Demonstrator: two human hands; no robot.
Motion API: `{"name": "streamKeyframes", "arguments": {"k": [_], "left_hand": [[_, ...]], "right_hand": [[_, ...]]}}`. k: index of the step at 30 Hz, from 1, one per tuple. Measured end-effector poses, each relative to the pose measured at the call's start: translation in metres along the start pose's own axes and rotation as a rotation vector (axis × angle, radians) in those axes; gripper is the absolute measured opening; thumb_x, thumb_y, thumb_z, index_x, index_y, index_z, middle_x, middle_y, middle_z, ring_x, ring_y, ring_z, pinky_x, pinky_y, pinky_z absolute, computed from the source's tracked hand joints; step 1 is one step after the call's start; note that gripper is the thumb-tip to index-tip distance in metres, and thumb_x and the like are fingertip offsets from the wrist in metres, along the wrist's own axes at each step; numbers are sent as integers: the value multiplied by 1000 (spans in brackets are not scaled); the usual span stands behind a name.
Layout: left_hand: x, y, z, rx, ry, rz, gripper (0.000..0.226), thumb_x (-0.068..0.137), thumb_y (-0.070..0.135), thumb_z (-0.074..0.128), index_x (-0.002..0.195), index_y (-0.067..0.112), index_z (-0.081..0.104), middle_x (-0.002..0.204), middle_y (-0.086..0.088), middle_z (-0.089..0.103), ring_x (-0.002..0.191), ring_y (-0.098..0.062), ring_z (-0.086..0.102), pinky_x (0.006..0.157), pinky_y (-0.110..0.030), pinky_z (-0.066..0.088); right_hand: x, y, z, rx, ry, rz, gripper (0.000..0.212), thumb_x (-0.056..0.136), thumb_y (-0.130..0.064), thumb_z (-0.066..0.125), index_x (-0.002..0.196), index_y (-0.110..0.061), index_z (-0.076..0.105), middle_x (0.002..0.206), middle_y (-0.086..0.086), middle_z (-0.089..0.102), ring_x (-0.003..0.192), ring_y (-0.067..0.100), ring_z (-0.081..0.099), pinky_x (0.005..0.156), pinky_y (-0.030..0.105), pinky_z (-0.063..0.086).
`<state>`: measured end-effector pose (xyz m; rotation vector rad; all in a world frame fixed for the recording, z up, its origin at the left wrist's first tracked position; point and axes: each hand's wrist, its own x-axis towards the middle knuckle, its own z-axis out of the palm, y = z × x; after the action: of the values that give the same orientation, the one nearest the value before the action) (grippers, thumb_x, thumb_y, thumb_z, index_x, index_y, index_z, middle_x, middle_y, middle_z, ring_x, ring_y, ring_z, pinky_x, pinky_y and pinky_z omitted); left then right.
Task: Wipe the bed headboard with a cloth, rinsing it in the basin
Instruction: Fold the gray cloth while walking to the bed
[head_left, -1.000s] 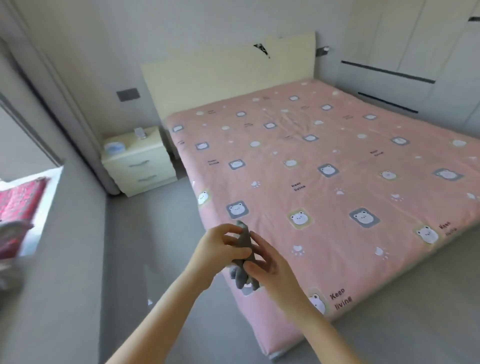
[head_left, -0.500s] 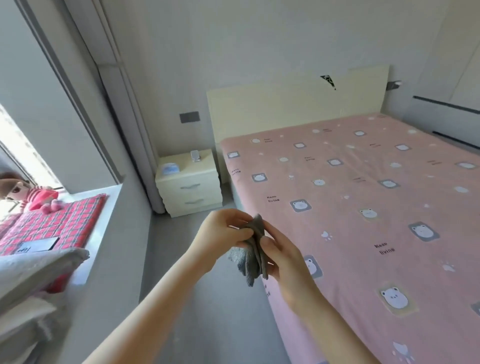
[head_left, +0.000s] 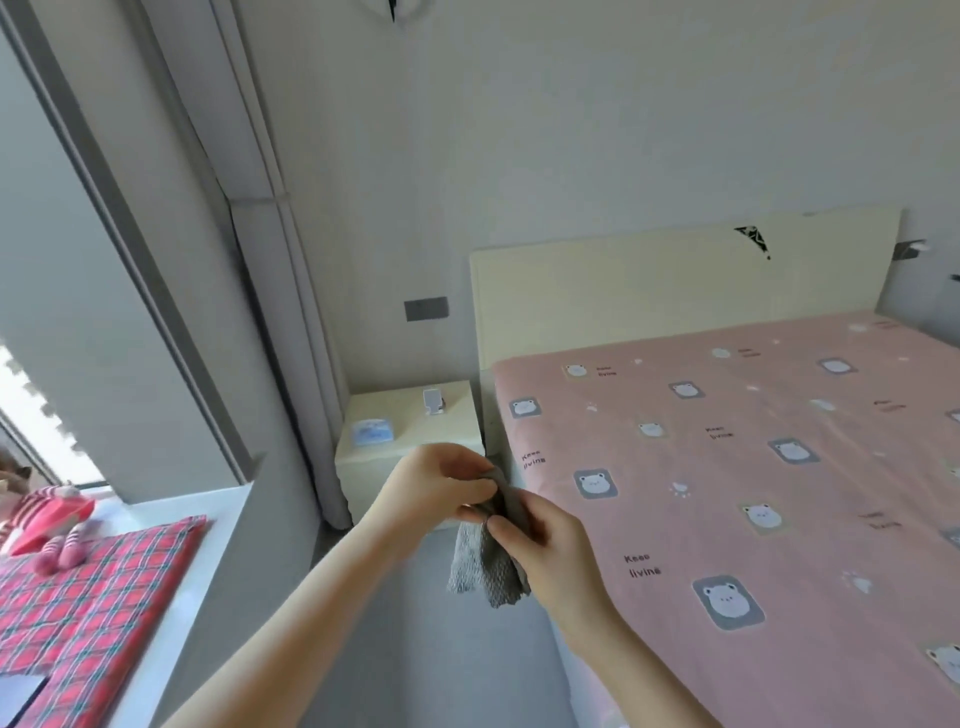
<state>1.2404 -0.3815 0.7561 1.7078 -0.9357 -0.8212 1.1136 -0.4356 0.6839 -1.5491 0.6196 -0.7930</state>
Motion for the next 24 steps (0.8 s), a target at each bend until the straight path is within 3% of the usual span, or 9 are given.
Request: {"name": "streamKeyframes", "arguments": {"k": [4, 8, 11, 14, 16, 19, 24], "left_hand": [[119, -6, -40, -12, -71, 17, 15, 79, -5, 64, 93, -3, 67, 83, -12, 70, 74, -24, 69, 65, -23, 58], [249, 1, -81, 69, -144, 59, 9, 77, -5, 66, 86, -4, 66, 81, -15, 69, 68, -21, 68, 65, -27, 58], [344, 11, -100, 103, -182, 87, 5, 76, -3, 67, 80, 1, 67, 72, -9, 68, 62, -21, 66, 67, -30, 59], [429, 18, -100, 92, -224, 83, 5, 76, -1, 66, 78, 3, 68, 73, -10, 69, 62, -21, 66, 71, -34, 60], [481, 20, -92, 92, -262, 83, 6, 76, -1, 64, 80, 2, 68, 77, -12, 69, 64, -20, 66, 67, -28, 58], [558, 23, -81, 53, -280, 98, 6, 76, -2, 63, 80, 0, 68, 76, -12, 69, 64, -18, 65, 66, -25, 58], [674, 33, -78, -18, -283, 92, 9, 78, -6, 64, 82, 1, 68, 74, -10, 69, 66, -15, 67, 67, -21, 57]], "right_hand": [[119, 22, 13, -19, 119, -17, 23, 85, -7, 65, 71, -26, 64, 55, -19, 58, 57, -2, 49, 59, 13, 36], [243, 33, 27, -61, 197, -6, 20, 81, -17, 69, 64, -26, 64, 53, -14, 56, 55, 5, 48, 58, 23, 36], [328, 40, 29, -128, 256, -66, 17, 74, -33, 67, 74, -16, 66, 71, 0, 64, 71, 15, 57, 65, 25, 40], [403, 52, 18, 7, 248, -5, 22, 81, -17, 71, 102, -18, 67, 99, -4, 71, 96, 7, 64, 80, 17, 47], [451, 63, 9, 80, 257, 17, 32, 84, -7, 67, 114, -20, 62, 109, -3, 69, 103, 7, 64, 84, 18, 49], [525, 78, -9, 196, 298, 36, 36, 86, -2, 63, 117, -19, 57, 107, 1, 71, 98, 9, 67, 76, 15, 50], [645, 100, -40, 192, 273, 29, 16, 87, -2, 61, 99, -11, 65, 89, -1, 73, 82, 6, 67, 69, 14, 49]]}}
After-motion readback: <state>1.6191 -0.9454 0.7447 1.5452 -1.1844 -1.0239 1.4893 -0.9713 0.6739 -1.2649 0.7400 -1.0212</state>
